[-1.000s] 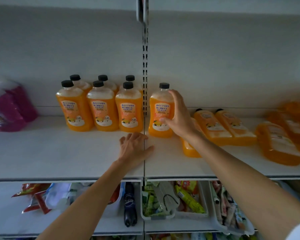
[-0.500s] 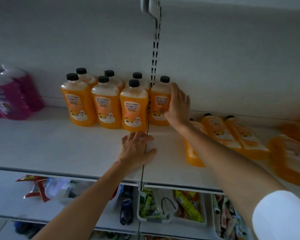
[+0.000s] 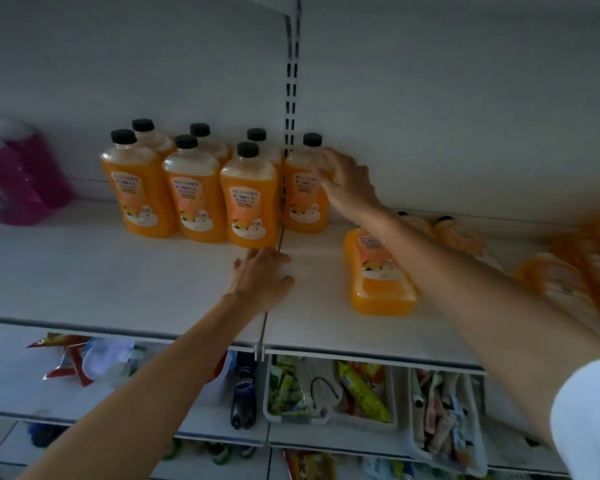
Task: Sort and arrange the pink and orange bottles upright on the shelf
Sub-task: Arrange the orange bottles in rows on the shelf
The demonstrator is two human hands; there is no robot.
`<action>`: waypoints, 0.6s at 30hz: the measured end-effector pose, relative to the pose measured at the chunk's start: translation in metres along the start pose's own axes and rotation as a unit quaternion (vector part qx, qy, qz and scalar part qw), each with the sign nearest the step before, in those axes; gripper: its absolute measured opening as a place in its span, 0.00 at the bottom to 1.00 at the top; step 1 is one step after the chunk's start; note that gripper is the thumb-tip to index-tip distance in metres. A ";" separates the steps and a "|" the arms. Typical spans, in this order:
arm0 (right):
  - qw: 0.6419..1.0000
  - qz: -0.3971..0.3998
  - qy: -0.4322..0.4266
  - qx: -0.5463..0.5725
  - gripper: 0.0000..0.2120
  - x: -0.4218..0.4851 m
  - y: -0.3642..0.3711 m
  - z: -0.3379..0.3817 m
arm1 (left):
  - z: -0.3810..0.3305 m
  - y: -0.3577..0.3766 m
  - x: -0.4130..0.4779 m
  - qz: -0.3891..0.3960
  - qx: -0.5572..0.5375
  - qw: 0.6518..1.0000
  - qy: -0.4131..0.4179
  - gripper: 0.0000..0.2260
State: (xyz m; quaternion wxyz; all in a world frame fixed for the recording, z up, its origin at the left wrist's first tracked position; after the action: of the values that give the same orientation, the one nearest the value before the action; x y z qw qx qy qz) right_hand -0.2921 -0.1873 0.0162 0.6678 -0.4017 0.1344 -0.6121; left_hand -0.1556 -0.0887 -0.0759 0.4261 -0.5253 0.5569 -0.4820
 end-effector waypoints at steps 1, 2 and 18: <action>0.999 0.019 0.016 0.023 0.26 -0.004 -0.007 -0.004 | -0.003 -0.002 0.002 0.014 0.001 1.000 -0.015 0.16; 0.998 0.023 0.032 0.047 0.27 -0.009 -0.016 -0.009 | -0.007 -0.005 0.004 0.016 0.001 1.000 -0.024 0.14; 0.978 0.149 0.095 -0.113 0.28 -0.090 -0.025 -0.073 | -0.078 0.008 -0.030 0.004 -0.150 0.988 0.040 0.25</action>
State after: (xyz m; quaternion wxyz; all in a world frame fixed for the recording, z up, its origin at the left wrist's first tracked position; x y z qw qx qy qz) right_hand -0.3785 -0.1299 -0.0412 0.6861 -0.3904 0.3239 -0.5215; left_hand -0.2308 -0.0525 -0.0717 0.3218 -0.5608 0.6419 -0.4121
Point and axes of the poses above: each hand's wrist, its own x-axis towards the middle knuckle, its own y-axis out of the palm, z = x × y, the point moved 7 cm from there along x, towards the middle knuckle, and after that the axes turned 10 degrees about x, right-handed, at the moved point
